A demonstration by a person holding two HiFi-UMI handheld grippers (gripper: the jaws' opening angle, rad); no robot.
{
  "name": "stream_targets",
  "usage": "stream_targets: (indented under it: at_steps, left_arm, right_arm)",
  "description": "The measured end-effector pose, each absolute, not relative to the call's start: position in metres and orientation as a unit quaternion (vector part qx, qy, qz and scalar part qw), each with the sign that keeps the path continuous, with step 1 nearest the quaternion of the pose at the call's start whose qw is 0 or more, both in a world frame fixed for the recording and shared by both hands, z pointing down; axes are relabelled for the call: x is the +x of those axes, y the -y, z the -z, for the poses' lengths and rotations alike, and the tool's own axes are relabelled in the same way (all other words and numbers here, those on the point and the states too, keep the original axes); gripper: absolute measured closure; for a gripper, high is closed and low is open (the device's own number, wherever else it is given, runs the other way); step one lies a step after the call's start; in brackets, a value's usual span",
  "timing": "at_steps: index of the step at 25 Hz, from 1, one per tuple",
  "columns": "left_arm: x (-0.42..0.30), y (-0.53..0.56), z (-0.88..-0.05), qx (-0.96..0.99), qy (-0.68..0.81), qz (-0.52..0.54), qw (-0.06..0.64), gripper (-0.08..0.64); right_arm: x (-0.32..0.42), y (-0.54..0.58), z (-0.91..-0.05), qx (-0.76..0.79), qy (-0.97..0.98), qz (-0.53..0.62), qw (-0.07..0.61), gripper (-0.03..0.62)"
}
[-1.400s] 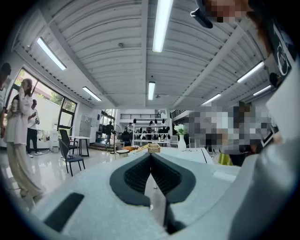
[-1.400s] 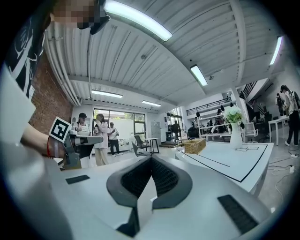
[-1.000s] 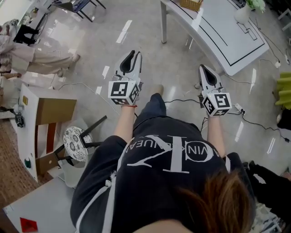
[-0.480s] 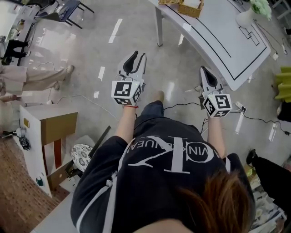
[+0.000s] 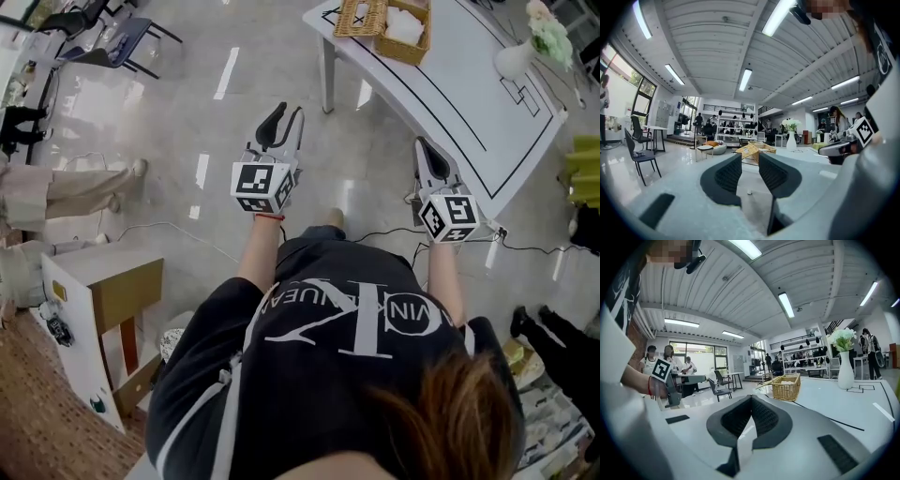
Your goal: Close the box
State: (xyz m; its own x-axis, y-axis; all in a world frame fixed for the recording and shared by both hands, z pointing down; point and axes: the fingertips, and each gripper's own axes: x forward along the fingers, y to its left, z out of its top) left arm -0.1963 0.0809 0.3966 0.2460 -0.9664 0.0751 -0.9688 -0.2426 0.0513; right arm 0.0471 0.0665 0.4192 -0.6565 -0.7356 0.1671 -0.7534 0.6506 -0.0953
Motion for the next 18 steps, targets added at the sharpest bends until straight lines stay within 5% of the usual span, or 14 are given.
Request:
stream_targets:
  at_steps: [18]
  left_arm:
    - [-0.187, -0.002, -0.437, 0.806, 0.583, -0.021, 0.101, 0.428]
  right_arm:
    - [0.048, -0.009, -0.436, 0.433, 0.893, -0.093, 0.078, 0.594]
